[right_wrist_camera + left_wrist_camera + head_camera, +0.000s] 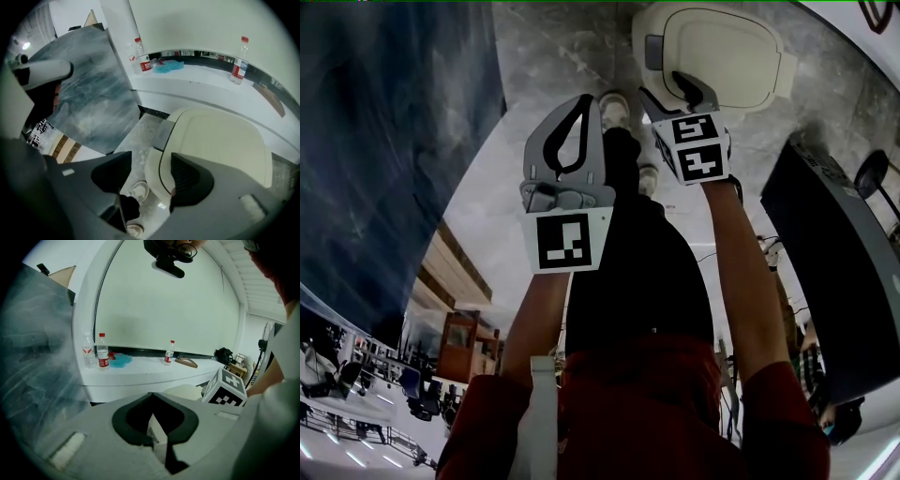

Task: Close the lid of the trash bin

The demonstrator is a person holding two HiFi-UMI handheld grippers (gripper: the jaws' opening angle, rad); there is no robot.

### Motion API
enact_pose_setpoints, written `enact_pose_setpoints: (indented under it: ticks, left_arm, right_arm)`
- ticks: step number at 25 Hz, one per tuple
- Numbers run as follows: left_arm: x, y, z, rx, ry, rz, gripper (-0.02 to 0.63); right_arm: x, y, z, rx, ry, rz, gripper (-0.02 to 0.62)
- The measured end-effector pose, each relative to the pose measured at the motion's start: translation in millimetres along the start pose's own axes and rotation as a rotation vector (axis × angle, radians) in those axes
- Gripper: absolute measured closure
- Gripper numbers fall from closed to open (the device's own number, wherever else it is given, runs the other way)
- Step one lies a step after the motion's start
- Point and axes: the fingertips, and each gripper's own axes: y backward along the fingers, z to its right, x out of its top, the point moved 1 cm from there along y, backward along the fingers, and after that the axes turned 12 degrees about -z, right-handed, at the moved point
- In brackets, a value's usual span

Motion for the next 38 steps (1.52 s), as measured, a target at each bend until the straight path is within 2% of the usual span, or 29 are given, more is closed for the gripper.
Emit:
enact_pose_setpoints:
  ticks: [5, 10, 18, 26, 31, 38]
  left_arm:
    - [3, 3, 4, 0.004, -0.003, 0.014, 0.601]
    - [8, 15, 10, 0.000, -0.030, 0.031, 0.601]
    - [19, 68, 25, 0.021, -0.053, 0.064, 0.601]
    - [45, 151, 66, 0.033, -0.073, 0.145, 0.601]
    - [49, 210, 102, 0.046, -0.091, 0.187, 0.601]
    - [56, 282, 158, 0.020, -0.092, 0.275, 0.601]
  right_arm:
    - [-1, -1, 0, 0.002, 0.025, -0.003, 0.334]
    - [-7, 2, -3, 0.020, -0.014, -0.003, 0.310]
    - [-38, 52, -23, 0.002, 0.007, 0.032, 0.310]
    - [-76, 153, -51, -0.031, -0.029, 0.167, 0.310]
    - [-92, 243, -67, -0.065, -0.078, 0.329, 0.310]
    - [-129, 343, -94, -0.138, -0.027, 0.498, 0.311]
